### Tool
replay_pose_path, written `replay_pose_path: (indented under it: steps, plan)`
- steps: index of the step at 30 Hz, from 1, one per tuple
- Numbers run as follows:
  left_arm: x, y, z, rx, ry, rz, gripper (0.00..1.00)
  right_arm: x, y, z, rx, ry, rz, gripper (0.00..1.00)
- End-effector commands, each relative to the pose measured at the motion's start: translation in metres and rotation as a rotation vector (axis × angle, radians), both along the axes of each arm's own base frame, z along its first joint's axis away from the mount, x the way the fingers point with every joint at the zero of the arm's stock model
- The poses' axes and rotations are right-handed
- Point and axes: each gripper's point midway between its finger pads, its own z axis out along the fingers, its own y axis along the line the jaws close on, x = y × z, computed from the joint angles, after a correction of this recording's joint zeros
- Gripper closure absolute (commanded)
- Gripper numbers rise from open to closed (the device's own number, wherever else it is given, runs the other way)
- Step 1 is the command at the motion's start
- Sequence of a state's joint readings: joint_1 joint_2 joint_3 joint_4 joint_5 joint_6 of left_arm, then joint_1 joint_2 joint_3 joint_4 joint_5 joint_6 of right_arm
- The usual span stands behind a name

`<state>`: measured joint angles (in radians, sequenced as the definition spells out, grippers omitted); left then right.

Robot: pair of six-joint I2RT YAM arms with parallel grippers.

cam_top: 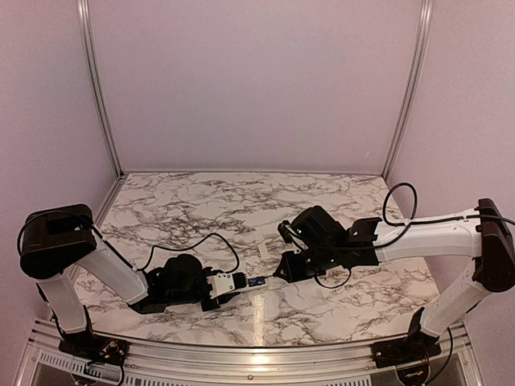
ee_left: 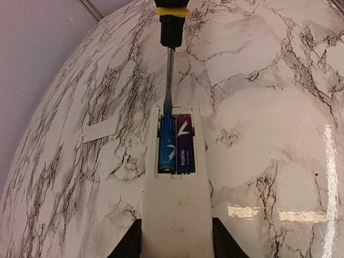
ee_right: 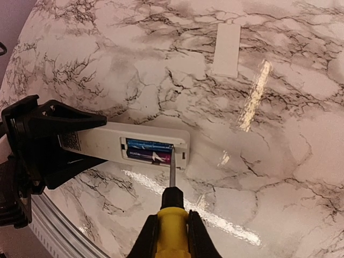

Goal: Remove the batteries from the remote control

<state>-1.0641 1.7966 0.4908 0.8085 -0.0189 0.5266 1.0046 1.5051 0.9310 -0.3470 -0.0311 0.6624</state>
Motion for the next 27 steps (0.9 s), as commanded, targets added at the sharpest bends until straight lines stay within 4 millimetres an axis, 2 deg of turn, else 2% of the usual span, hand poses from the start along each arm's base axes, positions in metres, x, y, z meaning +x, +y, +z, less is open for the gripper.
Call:
replay_pose_path:
  steps: [1,9,21,27]
  plan:
    - [-0.007,-0.012,0.004,-0.018,-0.006,-0.052,1.00,-0.003,0.016,-0.001,0.012,0.013,0.064,1.00]
    - [-0.007,-0.012,0.004,-0.015,-0.003,-0.055,1.00,-0.009,0.026,-0.005,0.004,0.030,0.130,1.00]
    - [-0.008,-0.013,0.004,-0.013,-0.002,-0.059,1.00,-0.003,0.025,-0.012,-0.052,0.016,0.135,1.00]
    - [-0.009,-0.013,0.004,-0.015,0.001,-0.066,1.00,-0.009,0.027,-0.009,0.004,0.014,0.180,1.00]
